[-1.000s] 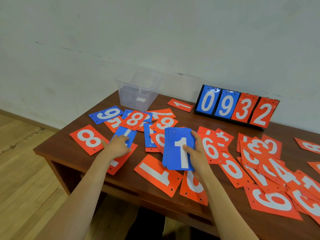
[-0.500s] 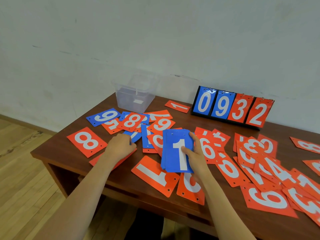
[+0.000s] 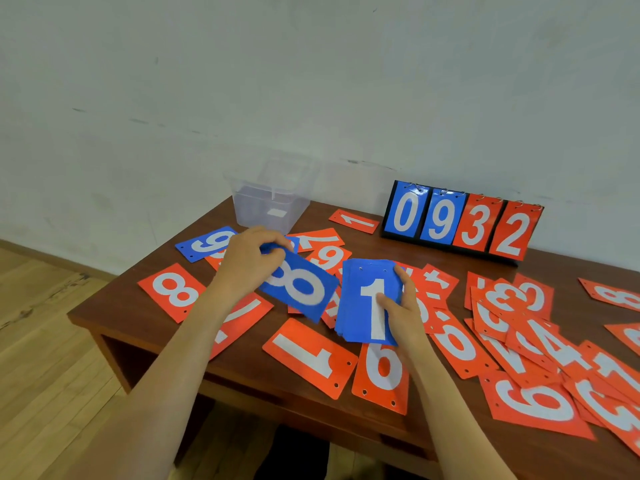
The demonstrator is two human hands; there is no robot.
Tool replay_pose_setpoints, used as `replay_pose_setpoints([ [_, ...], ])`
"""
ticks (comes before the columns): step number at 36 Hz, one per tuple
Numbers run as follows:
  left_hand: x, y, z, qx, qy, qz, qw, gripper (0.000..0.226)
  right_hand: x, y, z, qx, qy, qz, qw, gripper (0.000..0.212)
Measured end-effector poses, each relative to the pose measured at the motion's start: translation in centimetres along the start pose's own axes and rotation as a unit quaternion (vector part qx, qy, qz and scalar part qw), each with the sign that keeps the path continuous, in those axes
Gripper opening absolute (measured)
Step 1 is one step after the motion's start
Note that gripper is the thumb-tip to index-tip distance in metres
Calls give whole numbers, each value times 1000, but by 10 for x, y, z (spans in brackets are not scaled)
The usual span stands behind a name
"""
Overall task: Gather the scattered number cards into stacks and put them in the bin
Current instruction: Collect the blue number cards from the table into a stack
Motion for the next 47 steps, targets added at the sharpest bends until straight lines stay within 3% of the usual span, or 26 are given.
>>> replay_pose_setpoints([
  [5, 27, 0, 15, 21, 0, -206, 978, 34, -4, 1, -4, -3, -32, -33, 999, 56],
  [12, 78, 4, 28, 77, 92, -301, 946, 38, 11, -3, 0, 25, -57, -128, 990, 48],
  [16, 96, 6, 29, 85, 115, -308, 940, 46, 16, -5, 2, 56, -30, -144, 988, 31],
  [19, 103, 7, 21, 82, 94, -284, 951, 55, 21, -3, 4, 39, -17, -149, 988, 45],
  [22, 100, 15, 1, 30, 56, -178, 982, 61, 21, 1, 7, 22, -8, -121, 992, 55],
  [25, 93, 27, -37, -94, 85, -90, 988, 61, 15, 7, 9, 35, 9, -78, 996, 55],
  [30, 97, 30, -83, -232, 182, -152, 943, 86, 5, 14, 11, 52, 24, -46, 997, 52],
  [37, 113, 39, -87, -262, 184, -179, 930, 106, -3, 14, 16, 61, 38, -31, 997, 49],
  [40, 111, 45, -84, -280, 170, -192, 925, 104, -5, 13, 18, 59, 40, -32, 997, 49],
  [44, 107, 48, -83, -305, 184, -231, 905, 77, -7, 11, 17, 56, 39, -31, 997, 49],
  [47, 109, 51, -82, -316, 155, -228, 908, 70, -9, 8, 15, 50, 30, -33, 998, 48],
])
Point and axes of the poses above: each hand's wrist, its own y-axis towards the middle knuckle, its own x-axis out of the palm, z = x × y, the point moved 4 cm from there along y, towards the middle knuckle, and after that the axes turned 2 degrees about y, right-handed, at the moved point
